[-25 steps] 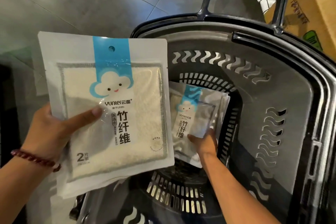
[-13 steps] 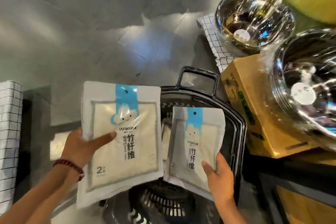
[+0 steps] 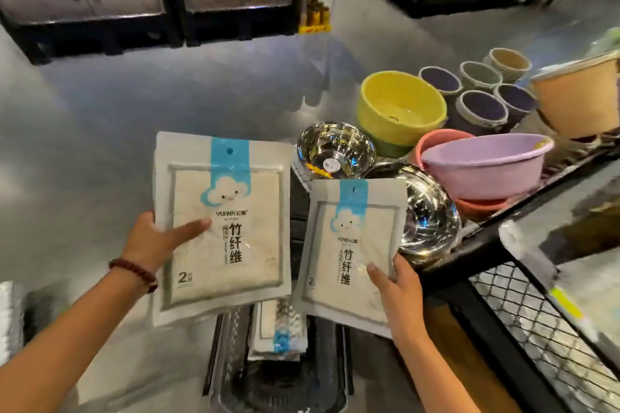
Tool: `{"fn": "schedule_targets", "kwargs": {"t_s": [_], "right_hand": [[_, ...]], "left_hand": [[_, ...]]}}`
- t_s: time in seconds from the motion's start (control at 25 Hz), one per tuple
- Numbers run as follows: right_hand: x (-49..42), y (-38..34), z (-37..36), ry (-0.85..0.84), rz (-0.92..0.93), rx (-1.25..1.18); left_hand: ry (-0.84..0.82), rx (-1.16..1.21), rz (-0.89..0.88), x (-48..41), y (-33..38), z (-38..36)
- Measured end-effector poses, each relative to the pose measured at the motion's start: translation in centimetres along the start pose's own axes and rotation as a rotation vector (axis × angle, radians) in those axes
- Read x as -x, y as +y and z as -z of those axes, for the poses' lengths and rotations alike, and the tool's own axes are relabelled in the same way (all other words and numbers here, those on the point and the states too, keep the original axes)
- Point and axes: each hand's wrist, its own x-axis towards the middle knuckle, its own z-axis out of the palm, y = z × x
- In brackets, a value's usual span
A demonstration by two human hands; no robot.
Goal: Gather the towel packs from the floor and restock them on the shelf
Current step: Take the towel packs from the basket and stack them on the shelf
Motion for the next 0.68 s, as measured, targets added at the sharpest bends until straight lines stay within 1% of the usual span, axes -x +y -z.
{"fn": "schedule_targets", "kwargs": {"t_s": [0.16,0.32,0.36,0.48,0.56,0.68], "right_hand": [[5.9,-5.2,4.3,0.121,0.086,-0.146],[9.9,-7.4,10.9,0.275,0.176,-0.206],[10.5,-7.6,12.8,0.314,0.195,-0.212],[12.0,-7.0,20.2,0.502,0.224,-0.225],[13.0,-5.7,25.2,0.629,0.237,-0.25],[14.2,-3.4,32.1,0.735,0.209,-0.279]], "left_hand": [[-0.133,0.003,-0.122,3.0,6.2,0.3],[-0.309,0.026,-0.197,4.9,12.6,-3.9],[-0.35,0.053,-0.211,5.3,14.2,-5.6],[-0.545,0.101,-0.293,8.3,18.2,-12.9],[-0.626,0.101,-0.331,10.6,19.3,-18.6],[-0.734,0.13,-0.336,14.2,19.9,-27.5]]}}
